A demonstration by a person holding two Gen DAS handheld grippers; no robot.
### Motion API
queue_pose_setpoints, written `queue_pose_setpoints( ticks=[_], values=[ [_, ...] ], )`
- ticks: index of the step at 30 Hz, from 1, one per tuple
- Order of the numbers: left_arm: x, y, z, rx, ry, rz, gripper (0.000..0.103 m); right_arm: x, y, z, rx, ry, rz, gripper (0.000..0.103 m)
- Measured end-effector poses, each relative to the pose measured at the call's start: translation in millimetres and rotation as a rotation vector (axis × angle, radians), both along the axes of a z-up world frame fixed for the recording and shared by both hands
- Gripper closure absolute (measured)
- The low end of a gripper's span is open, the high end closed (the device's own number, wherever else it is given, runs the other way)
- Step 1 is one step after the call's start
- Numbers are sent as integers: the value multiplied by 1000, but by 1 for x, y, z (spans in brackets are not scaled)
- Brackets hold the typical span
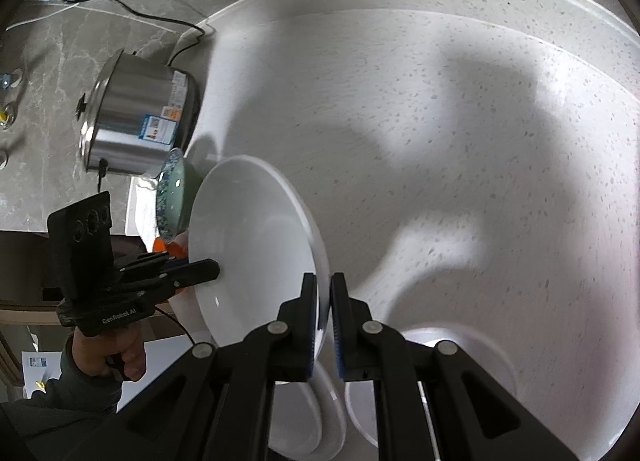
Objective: Organize plates and bowls
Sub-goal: 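Lift the deep dish with both tools and lower it onto the stacked plates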
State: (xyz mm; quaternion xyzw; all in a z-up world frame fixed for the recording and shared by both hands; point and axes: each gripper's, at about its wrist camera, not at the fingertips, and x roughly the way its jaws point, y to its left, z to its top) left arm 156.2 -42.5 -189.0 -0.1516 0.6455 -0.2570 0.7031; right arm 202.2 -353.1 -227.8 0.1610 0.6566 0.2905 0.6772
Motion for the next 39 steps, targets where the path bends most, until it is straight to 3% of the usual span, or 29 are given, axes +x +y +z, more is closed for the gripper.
queue_pose_setpoints(
  ticks=[16, 26, 39],
  values=[
    [-84, 10, 30, -15, 11, -6, 94, -56, 8, 27, 9, -14, 40, 93],
    [-131, 20, 45, -6, 1, 4, 94, -90, 16, 15, 19, 28, 63, 93],
    [-187, 27, 19, 55, 53, -13, 94, -131, 28, -5, 8, 66, 83, 93]
  ],
)
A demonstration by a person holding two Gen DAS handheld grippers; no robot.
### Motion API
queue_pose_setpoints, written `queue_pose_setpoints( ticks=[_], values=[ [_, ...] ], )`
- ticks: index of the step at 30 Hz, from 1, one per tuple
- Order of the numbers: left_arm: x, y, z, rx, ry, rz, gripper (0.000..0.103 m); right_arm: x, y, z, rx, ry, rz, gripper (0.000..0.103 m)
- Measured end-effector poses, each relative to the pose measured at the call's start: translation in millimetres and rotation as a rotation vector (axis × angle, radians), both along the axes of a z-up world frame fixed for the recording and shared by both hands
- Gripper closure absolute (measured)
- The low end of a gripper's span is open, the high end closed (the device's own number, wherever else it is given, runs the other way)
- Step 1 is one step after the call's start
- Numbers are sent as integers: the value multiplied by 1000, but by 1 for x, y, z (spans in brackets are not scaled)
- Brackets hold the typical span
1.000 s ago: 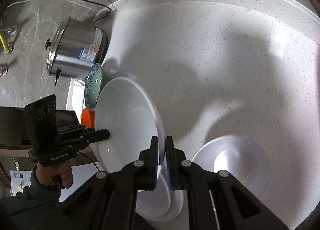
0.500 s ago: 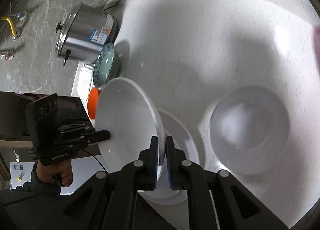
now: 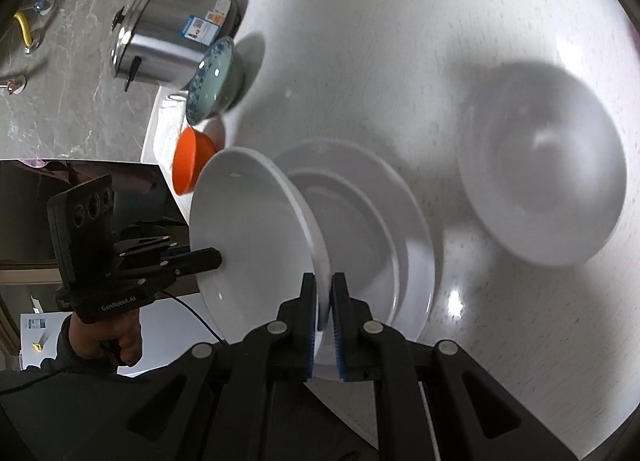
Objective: Organize plates and bowls
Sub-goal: 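Lift the deep dish with both tools and lower it onto the stacked plates, then open both tools and lift them off the stacked dishes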
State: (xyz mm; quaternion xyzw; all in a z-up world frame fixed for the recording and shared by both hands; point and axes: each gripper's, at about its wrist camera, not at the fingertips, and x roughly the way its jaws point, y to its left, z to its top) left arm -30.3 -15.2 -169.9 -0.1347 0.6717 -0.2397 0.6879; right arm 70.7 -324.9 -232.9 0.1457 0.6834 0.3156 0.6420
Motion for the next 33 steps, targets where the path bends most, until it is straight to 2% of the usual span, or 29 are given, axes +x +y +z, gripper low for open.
queue_pose_setpoints(
  ticks=[13, 24, 33],
  values=[
    [-18, 3, -17, 37, 2, -19, 94, -16, 8, -20, -39, 13, 1, 93],
    [-3, -23, -45, 94, -3, -32, 94, -11, 14, -36, -92, -6, -5, 93],
    [3, -17, -53, 97, -5, -35, 94, -7, 15, -39, -111, -32, -3, 93]
  ],
)
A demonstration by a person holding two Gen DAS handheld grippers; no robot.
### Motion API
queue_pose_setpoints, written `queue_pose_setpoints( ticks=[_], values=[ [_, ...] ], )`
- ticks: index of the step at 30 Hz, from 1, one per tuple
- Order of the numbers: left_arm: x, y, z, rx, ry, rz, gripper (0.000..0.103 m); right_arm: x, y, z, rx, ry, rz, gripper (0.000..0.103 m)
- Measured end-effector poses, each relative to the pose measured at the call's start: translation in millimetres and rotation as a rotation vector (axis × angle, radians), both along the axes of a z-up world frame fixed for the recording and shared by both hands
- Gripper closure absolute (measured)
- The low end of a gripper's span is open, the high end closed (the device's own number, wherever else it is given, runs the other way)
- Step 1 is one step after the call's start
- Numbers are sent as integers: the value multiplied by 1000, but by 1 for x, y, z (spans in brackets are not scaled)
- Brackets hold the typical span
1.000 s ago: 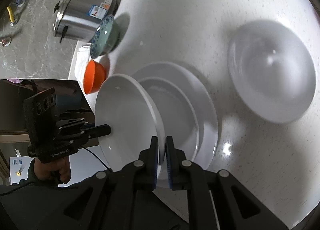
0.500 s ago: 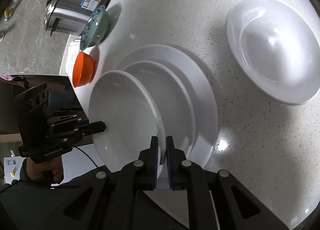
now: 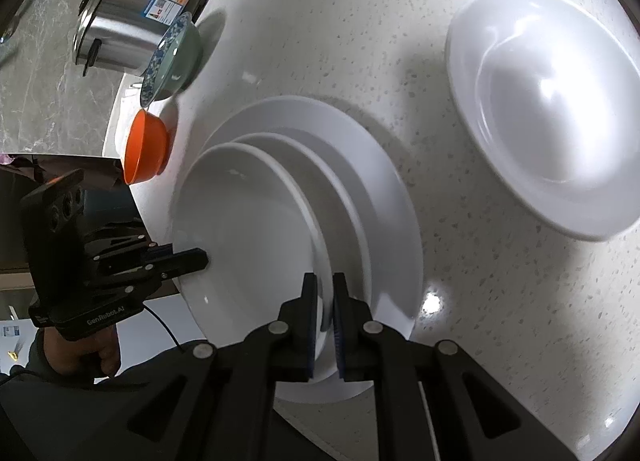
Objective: Organize plates and bowls
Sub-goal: 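Open both tools and lift them off the stacked dishes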
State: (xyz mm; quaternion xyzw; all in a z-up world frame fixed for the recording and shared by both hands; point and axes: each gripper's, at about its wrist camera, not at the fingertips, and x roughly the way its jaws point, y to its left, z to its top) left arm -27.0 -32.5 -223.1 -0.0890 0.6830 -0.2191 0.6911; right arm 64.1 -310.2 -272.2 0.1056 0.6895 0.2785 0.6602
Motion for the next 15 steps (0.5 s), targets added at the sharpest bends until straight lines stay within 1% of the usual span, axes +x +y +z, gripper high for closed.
queue_pose_setpoints(
  ticks=[5, 8, 11, 13, 14, 15],
  values=[
    [2, 0, 0, 1, 2, 9, 91, 0, 4, 1, -24, -16, 15, 94],
    [3, 5, 0, -3, 5, 11, 91, -1, 5, 2, -34, -23, 28, 91],
    [5, 9, 0, -9, 6, 19, 90, -2, 5, 5, -25, -26, 25, 81],
    [6, 13, 0, -12, 8, 22, 90, -3, 4, 7, -3, -21, 25, 68],
    [6, 13, 1, -11, 6, 22, 90, -4, 5, 8, 0, -21, 28, 67],
    [5, 13, 1, -13, 5, 22, 88, -6, 6, 9, -2, -25, 34, 63]
  ],
)
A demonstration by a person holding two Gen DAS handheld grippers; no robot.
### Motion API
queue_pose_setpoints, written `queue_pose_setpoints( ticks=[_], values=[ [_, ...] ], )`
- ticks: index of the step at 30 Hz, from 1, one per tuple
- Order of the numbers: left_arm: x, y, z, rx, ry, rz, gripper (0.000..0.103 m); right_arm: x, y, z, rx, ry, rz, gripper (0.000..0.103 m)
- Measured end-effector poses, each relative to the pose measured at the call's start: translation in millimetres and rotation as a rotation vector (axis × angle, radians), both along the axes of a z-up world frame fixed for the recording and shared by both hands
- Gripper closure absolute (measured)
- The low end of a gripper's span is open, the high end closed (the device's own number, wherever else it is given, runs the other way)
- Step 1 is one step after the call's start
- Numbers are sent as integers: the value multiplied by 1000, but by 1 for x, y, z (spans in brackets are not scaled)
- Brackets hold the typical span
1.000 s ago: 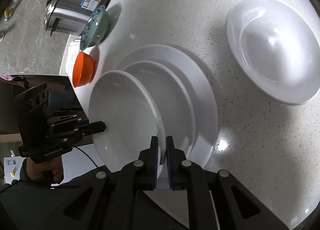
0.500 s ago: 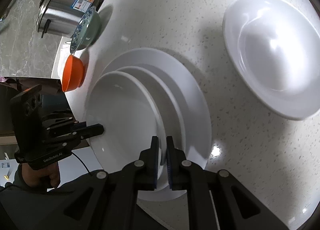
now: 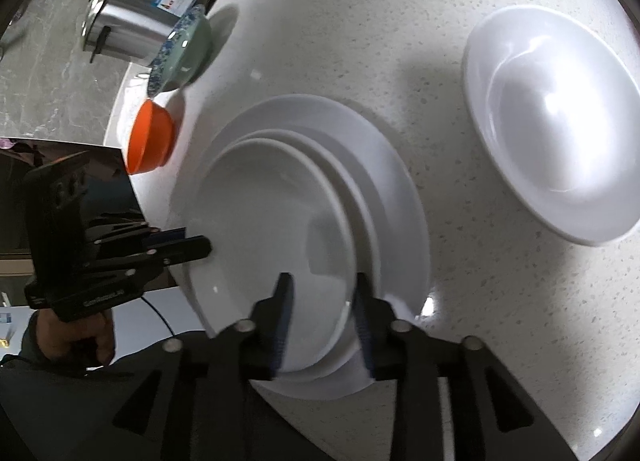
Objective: Organize plates and bowls
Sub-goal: 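Open both tools and lift them off the stacked dishes, then move both tools to the blue-patterned green bowl beside the rice cooker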
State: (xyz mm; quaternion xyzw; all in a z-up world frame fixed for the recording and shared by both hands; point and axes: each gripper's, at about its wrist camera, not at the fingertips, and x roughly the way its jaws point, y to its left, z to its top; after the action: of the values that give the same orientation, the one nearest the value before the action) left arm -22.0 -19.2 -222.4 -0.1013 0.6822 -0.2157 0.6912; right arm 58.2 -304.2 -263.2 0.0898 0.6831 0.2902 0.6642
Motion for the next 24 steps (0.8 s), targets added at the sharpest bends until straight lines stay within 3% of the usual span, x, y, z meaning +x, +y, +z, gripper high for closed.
queue_pose_setpoints(
  ticks=[4, 6, 7, 9, 11, 15, 20, 24],
  values=[
    [-4, -3, 3, -68, -24, -14, 69, -4, 2, 3, 27, -3, 6, 50],
    [-6, -5, 8, -107, -32, -17, 43, -6, 1, 4, 46, -2, 6, 46],
    [-6, -7, 12, -119, -43, -18, 37, -7, 1, 5, 51, -3, 7, 44],
    [-9, -10, 20, -130, -72, -23, 13, -9, -1, 9, 59, -9, 5, 41],
    [-10, -8, 30, -100, -115, -17, 0, -10, -9, 17, 71, -24, 0, 35],
    [-8, 17, 45, -114, -151, 65, 0, -15, -30, 38, 118, -77, -39, 27],
    [2, 65, 75, -112, -231, 171, 0, -6, -59, 66, 213, -146, -135, 25],
    [24, 112, 98, -103, -272, 255, 0, 13, -56, 87, 262, -201, -167, 25]
  ],
)
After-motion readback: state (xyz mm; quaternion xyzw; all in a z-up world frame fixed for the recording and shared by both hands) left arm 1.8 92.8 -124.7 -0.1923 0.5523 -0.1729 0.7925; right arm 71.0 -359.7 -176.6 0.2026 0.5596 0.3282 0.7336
